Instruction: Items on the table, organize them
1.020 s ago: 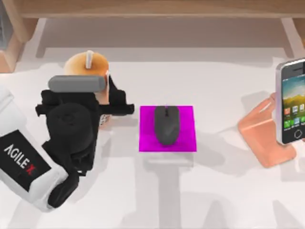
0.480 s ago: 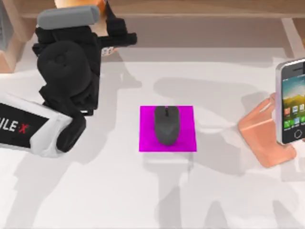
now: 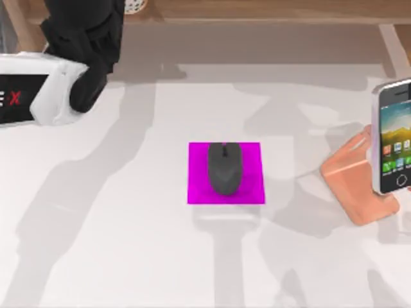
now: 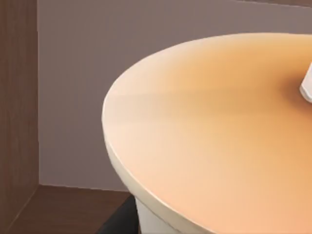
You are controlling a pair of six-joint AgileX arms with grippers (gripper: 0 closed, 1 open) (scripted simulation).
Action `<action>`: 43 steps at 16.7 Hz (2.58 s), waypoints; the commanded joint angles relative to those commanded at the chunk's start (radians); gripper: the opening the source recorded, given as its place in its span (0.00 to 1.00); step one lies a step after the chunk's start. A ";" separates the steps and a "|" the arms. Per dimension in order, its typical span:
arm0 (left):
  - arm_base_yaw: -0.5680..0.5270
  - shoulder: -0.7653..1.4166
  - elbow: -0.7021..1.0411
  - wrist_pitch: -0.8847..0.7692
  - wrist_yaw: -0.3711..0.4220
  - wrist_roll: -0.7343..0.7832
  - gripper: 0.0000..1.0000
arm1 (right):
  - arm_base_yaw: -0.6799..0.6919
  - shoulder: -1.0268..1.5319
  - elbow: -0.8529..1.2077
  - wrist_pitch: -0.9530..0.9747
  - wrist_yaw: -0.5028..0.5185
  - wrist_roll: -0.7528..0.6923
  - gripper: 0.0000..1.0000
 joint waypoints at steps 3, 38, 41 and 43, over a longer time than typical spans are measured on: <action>0.041 0.037 0.121 -0.153 0.043 0.004 0.00 | 0.000 0.000 0.000 0.000 0.000 0.000 1.00; 0.107 0.120 0.346 -0.449 0.129 0.004 0.75 | 0.000 0.000 0.000 0.000 0.000 0.000 1.00; 0.107 0.120 0.346 -0.449 0.129 0.004 0.98 | 0.000 0.000 0.000 0.000 0.000 0.000 1.00; 0.107 0.120 0.346 -0.449 0.129 0.004 1.00 | 0.000 0.000 0.000 0.000 0.000 0.000 1.00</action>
